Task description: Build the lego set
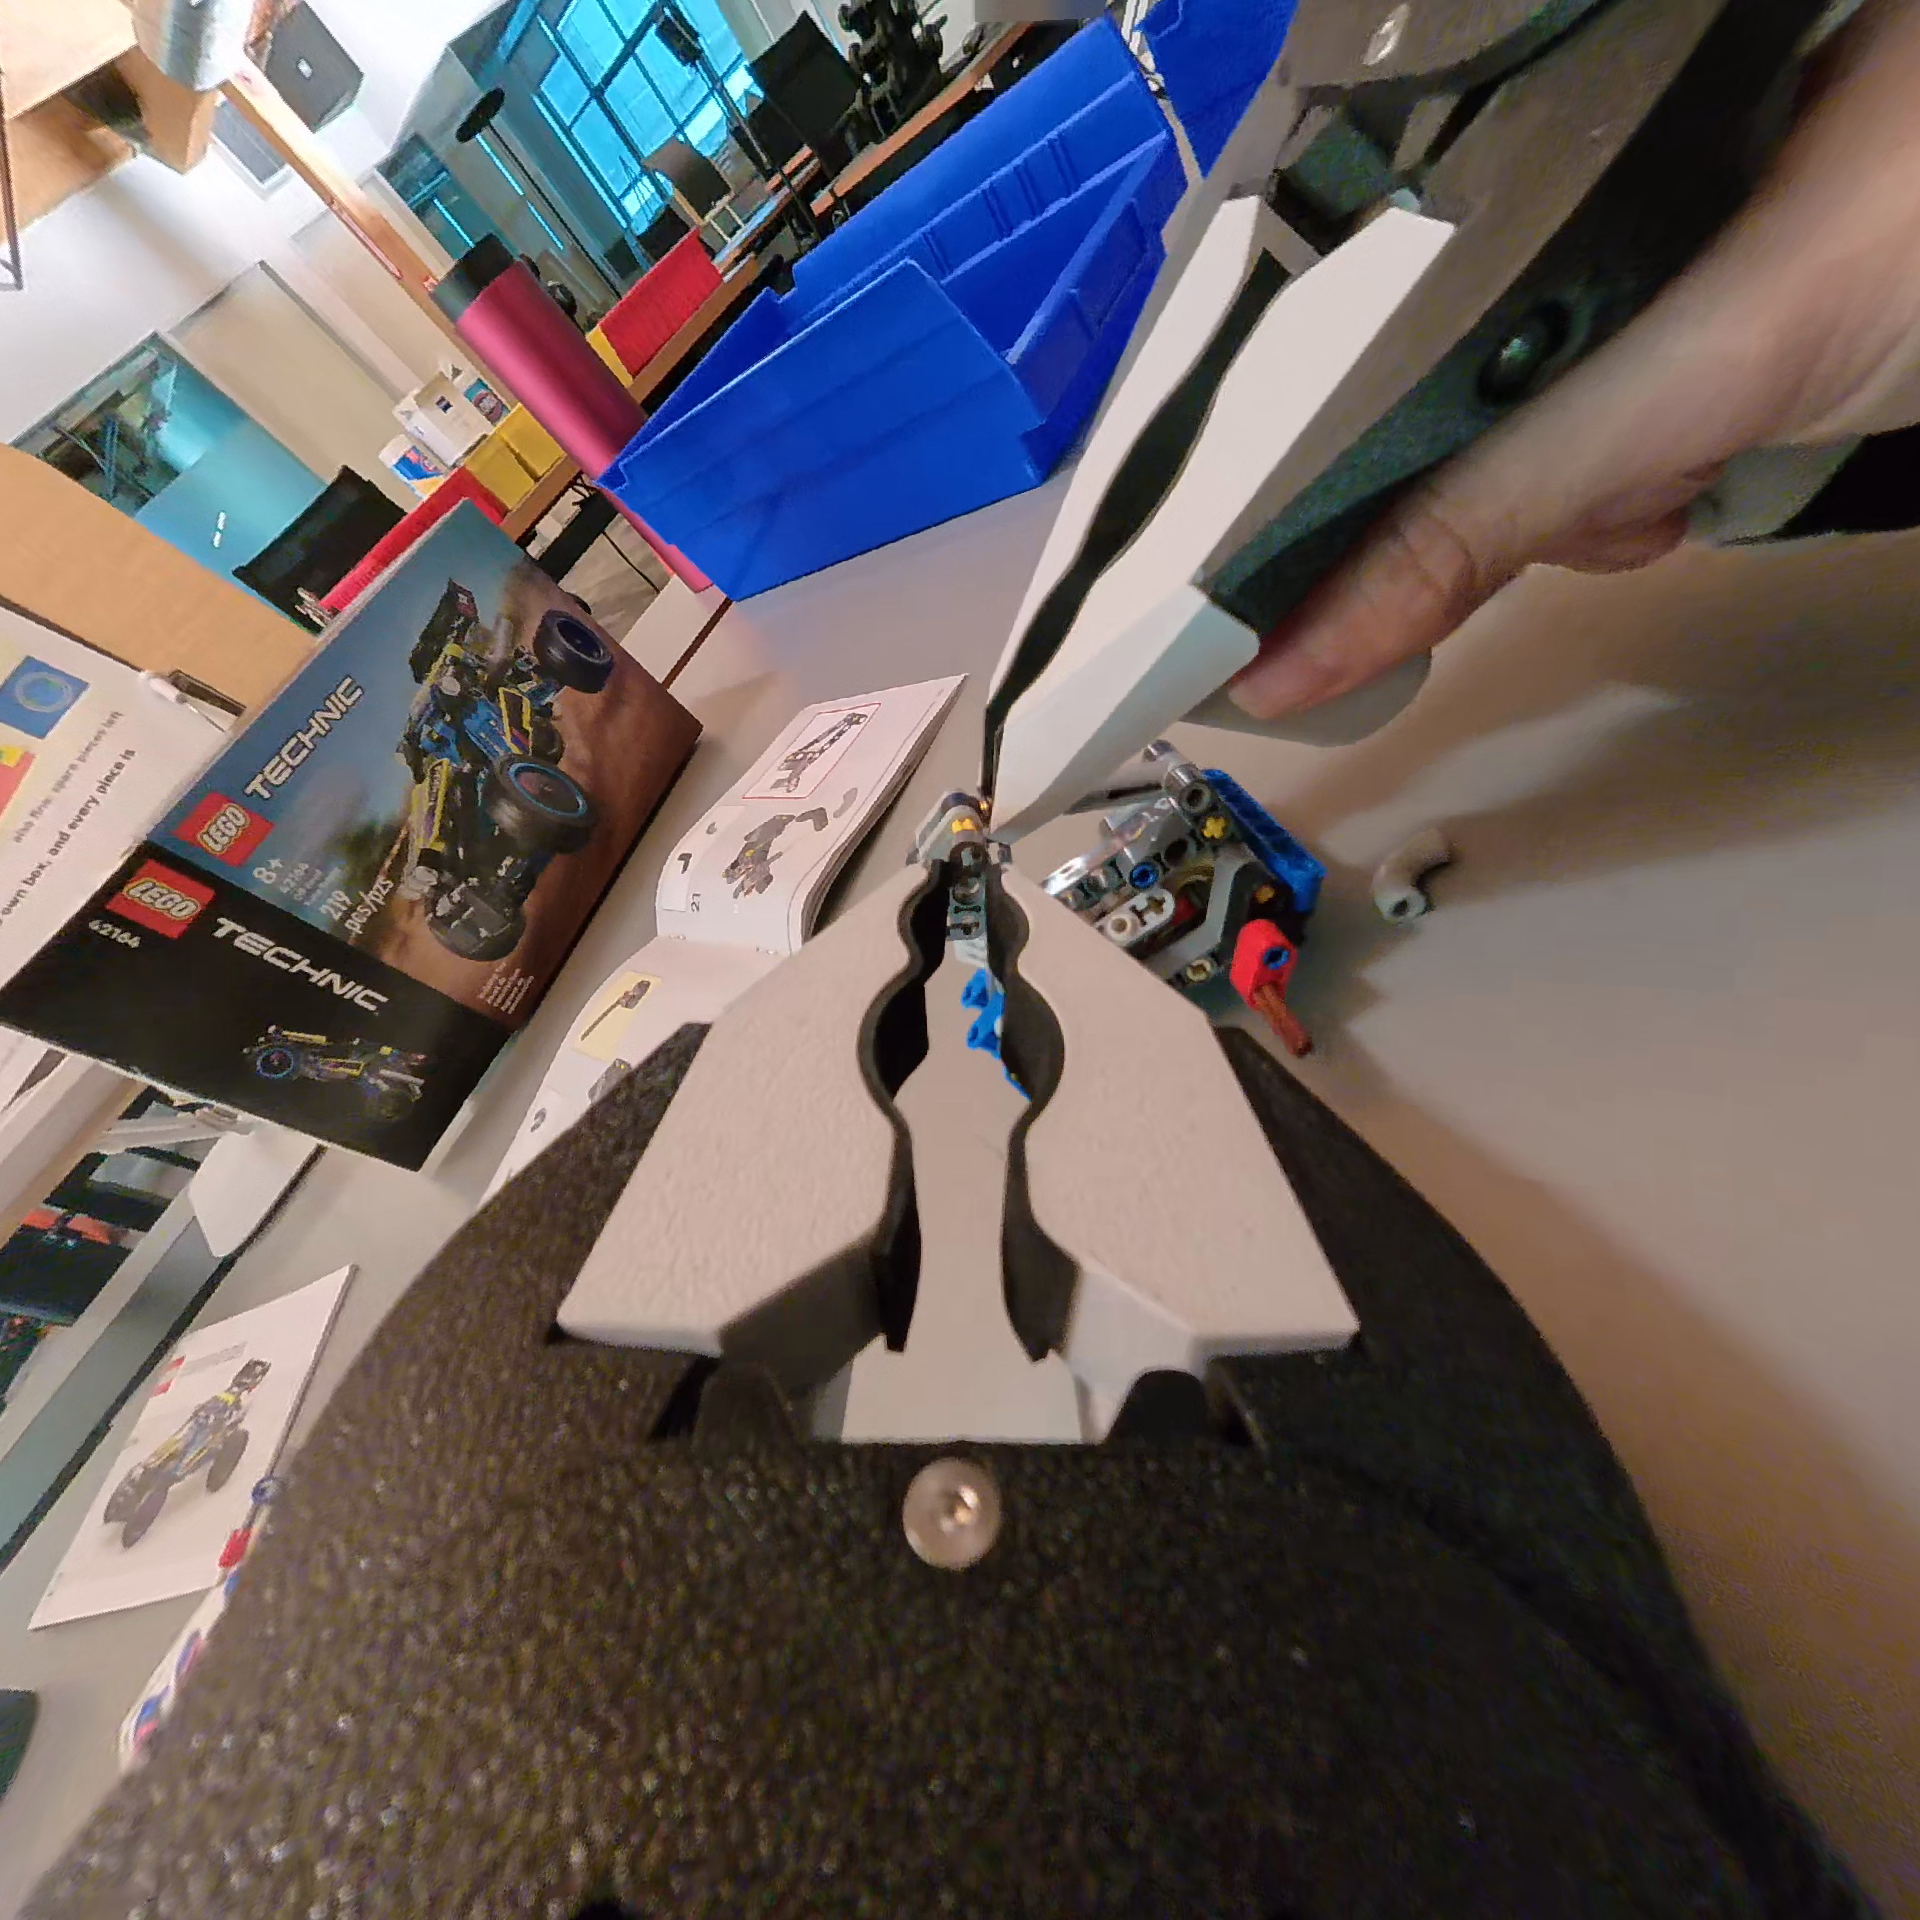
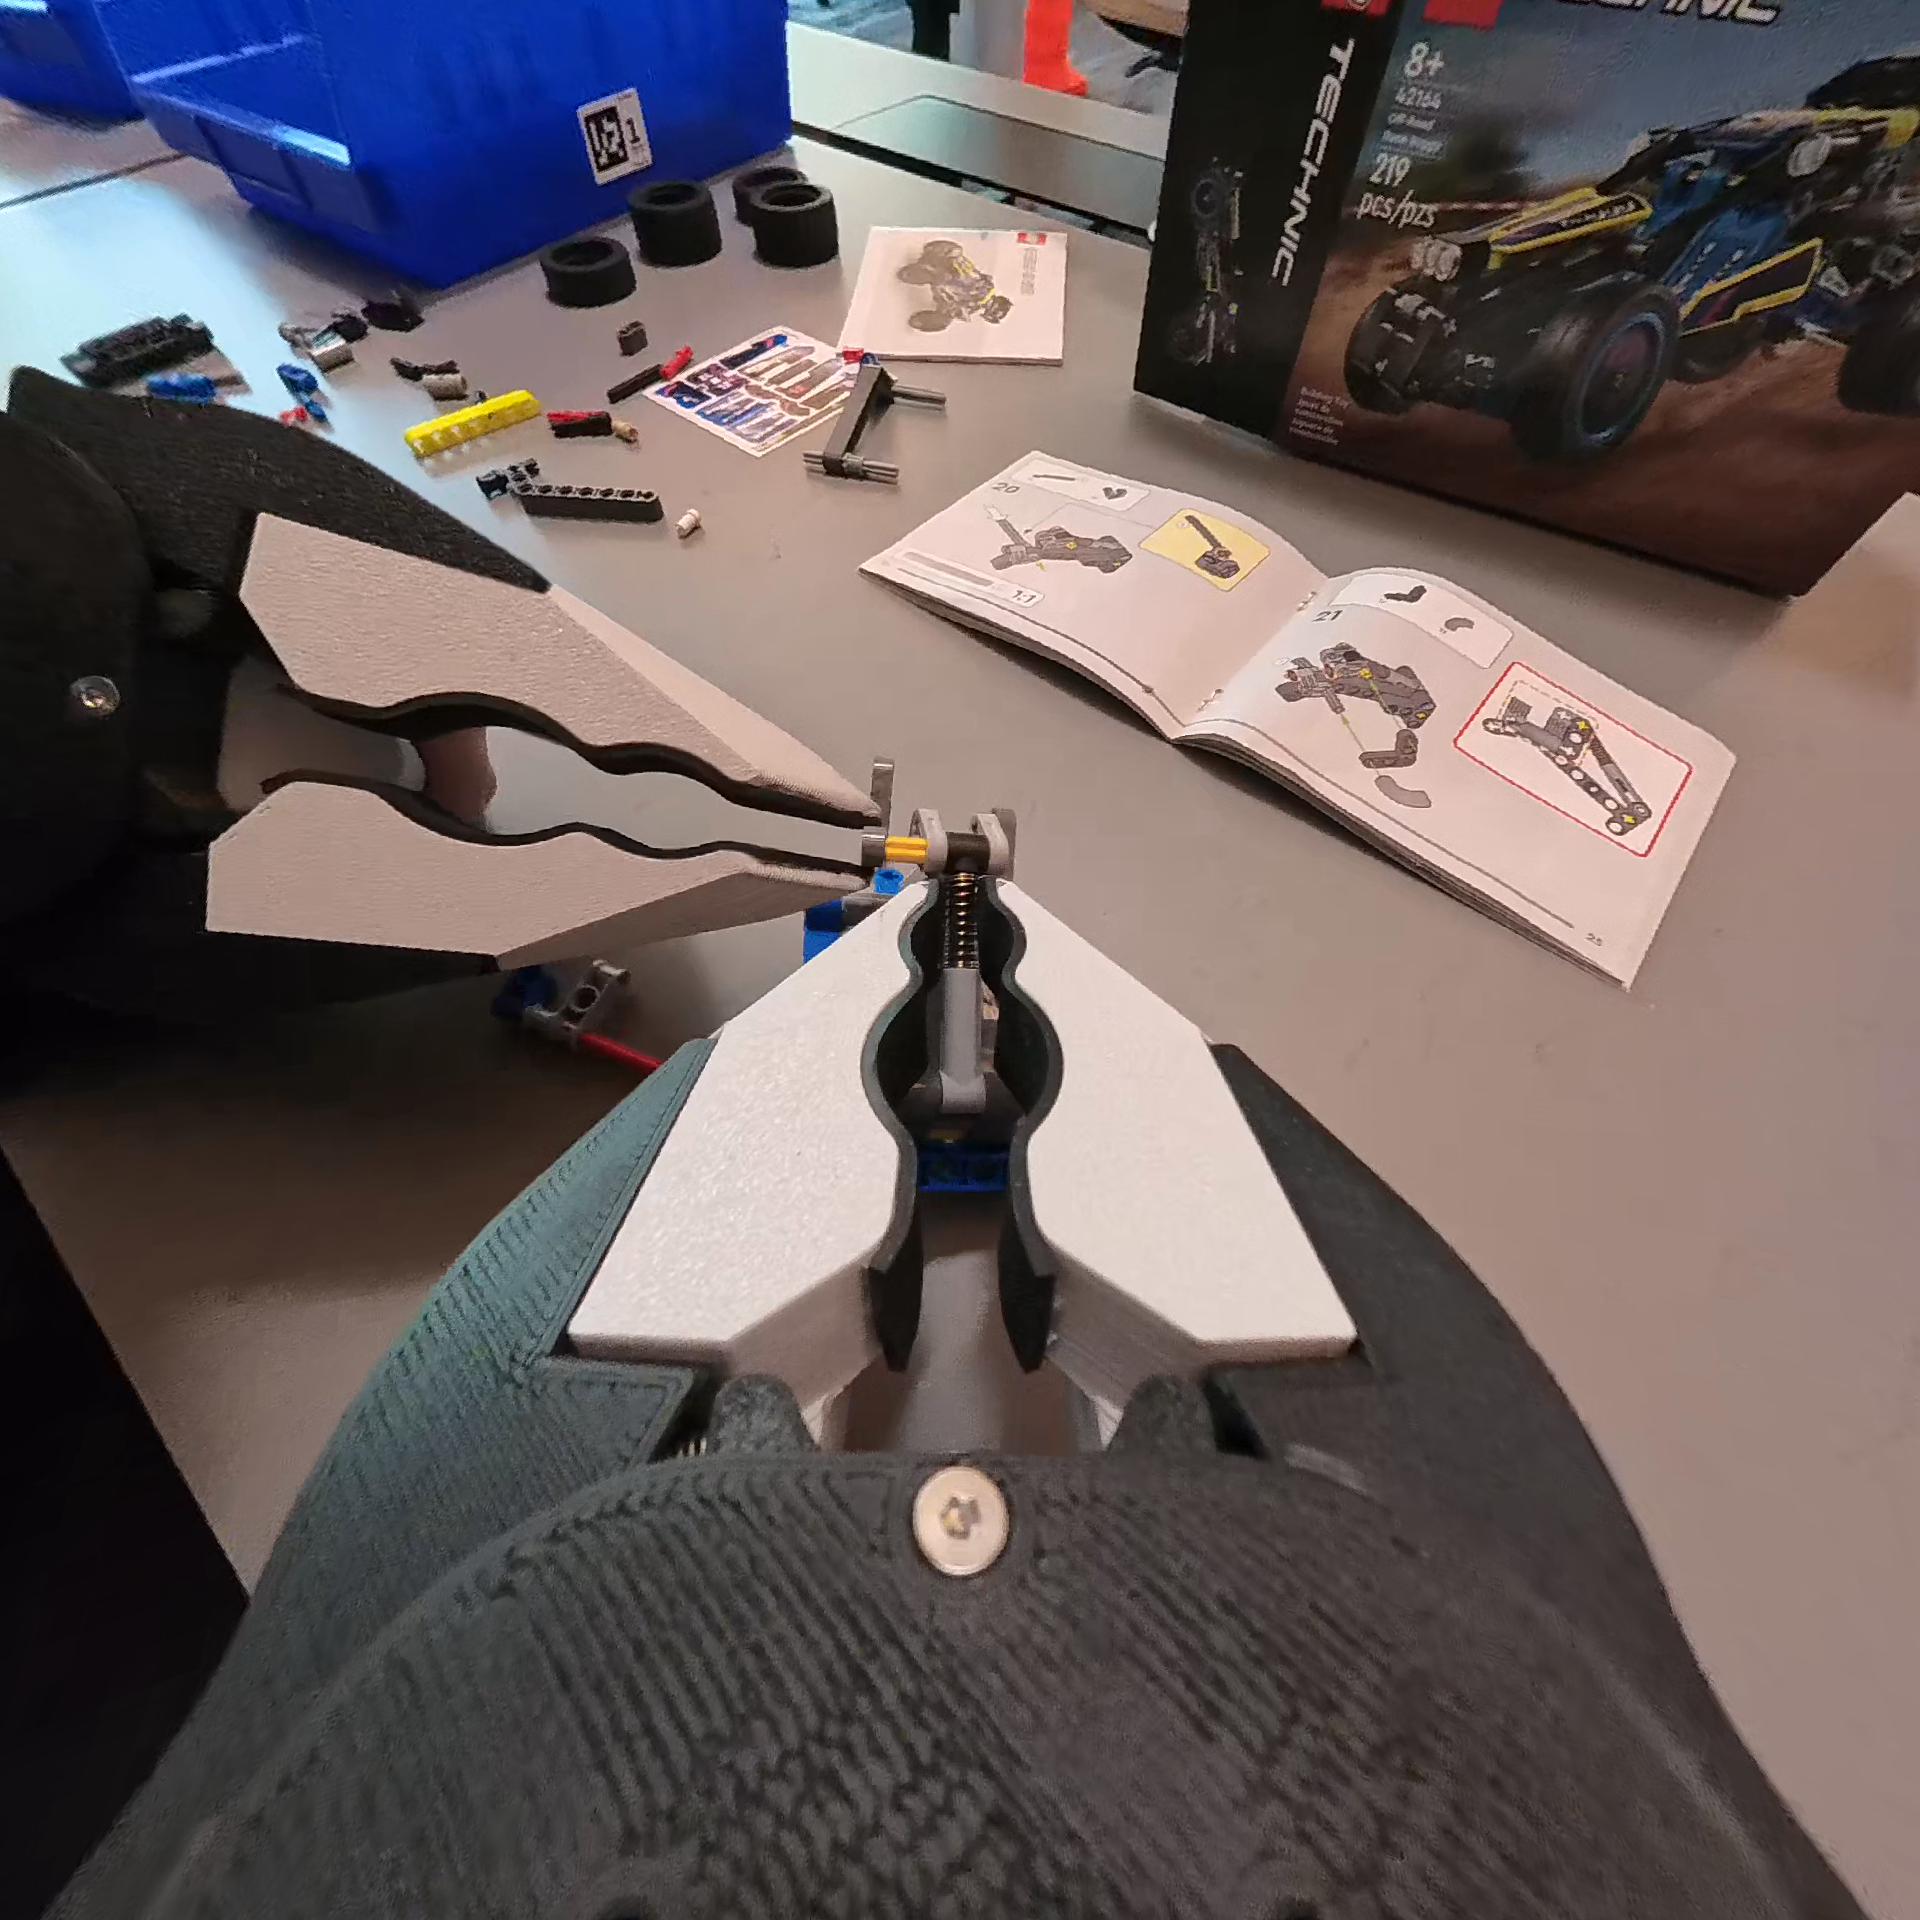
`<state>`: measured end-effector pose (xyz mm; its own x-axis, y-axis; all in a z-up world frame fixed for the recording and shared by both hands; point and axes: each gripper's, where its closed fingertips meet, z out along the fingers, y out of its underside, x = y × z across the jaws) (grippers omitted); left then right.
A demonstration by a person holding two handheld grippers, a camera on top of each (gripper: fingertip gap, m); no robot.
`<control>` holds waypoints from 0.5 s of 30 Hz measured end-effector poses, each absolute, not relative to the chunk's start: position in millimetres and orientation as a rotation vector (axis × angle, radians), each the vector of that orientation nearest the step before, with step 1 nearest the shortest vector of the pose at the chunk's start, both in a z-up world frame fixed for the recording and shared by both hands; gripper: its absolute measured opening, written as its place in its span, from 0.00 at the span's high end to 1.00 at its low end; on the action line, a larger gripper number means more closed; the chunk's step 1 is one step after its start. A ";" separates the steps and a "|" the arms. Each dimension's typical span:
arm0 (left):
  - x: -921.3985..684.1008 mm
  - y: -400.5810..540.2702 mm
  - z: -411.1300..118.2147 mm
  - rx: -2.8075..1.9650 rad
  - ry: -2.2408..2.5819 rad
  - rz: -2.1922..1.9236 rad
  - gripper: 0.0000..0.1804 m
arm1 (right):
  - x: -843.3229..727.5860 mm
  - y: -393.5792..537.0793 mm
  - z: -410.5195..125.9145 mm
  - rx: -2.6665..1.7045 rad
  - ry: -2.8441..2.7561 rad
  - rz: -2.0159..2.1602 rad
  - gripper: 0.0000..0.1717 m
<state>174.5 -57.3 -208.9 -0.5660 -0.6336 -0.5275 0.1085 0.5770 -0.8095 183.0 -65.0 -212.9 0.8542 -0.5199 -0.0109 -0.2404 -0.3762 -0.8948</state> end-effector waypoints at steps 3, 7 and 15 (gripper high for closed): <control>174.7 -58.5 -208.4 -0.439 1.922 -1.054 0.98 | 184.5 -65.1 -211.7 -1.945 0.588 -0.349 0.98; 175.9 -58.3 -208.0 -0.492 1.914 -1.060 0.98 | 185.1 -65.4 -214.1 -1.958 0.584 -0.411 0.98; 174.7 -60.0 -209.2 -0.531 1.941 -1.104 0.98 | 182.5 -68.2 -213.0 -1.928 0.562 -0.462 0.98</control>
